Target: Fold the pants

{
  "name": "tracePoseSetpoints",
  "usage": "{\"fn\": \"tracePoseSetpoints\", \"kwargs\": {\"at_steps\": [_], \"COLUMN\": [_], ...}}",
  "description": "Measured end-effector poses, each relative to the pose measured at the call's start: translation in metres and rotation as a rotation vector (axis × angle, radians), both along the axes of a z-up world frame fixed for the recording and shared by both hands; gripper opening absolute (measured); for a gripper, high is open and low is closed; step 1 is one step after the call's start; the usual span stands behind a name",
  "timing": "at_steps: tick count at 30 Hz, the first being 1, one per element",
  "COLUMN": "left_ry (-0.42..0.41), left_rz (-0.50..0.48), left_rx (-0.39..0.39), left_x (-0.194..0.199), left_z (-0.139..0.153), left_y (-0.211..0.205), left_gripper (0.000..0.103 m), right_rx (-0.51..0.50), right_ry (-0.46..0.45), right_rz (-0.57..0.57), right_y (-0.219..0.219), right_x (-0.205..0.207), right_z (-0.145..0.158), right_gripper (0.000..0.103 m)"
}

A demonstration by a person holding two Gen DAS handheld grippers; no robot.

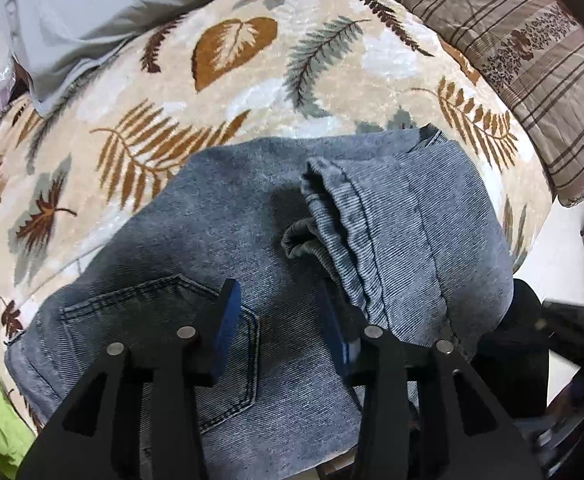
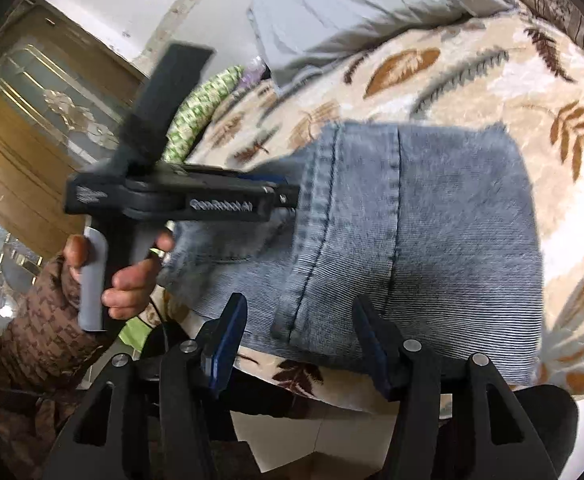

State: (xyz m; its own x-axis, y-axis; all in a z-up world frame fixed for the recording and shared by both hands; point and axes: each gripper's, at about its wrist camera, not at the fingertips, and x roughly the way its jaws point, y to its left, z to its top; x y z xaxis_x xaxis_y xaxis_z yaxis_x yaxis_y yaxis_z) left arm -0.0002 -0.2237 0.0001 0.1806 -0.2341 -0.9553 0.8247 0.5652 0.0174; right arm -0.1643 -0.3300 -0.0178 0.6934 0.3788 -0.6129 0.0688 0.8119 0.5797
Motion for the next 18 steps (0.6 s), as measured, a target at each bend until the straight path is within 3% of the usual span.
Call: {"fn": "tracePoseSetpoints", "kwargs": {"at_steps": [4,9,12,15,18], "left_ry": [0.073,0.231,0.361,0.389,0.393], "left_rz": [0.053,0.183,0.293,0.33,0.332], "left_rx": [-0.046,-0.101,-0.213,-0.286,-0.322], "left_x": [0.013,0.037,0.056,0.063,0.063], "left_z": [0.009,0.0,0.0,0.007,0.012], "left_y": [-0.001,-0.007,0.003,0.012,0.013], "left_gripper": [0.045,0.048,0.049,0.052,0.067], "right_rx": [0.066,0.136,0.148,0.18,0.225], "right_ry": [-0.036,0.014,0.039,0.052,0.05], "right_rz": [-0.151,-0.302,-0.319,-0.329,-0.334], "right_y": [-0.053,-0.12,-0.132,-0.142,-0.146], "right_x": [-0.016,-0.006,0.009,0.022,0.022], "right_z": [0.004,-0.016,-0.028,-0.039,-0.047], "right_gripper": [0.061,0.061,0.061,0.061,0.061]}}
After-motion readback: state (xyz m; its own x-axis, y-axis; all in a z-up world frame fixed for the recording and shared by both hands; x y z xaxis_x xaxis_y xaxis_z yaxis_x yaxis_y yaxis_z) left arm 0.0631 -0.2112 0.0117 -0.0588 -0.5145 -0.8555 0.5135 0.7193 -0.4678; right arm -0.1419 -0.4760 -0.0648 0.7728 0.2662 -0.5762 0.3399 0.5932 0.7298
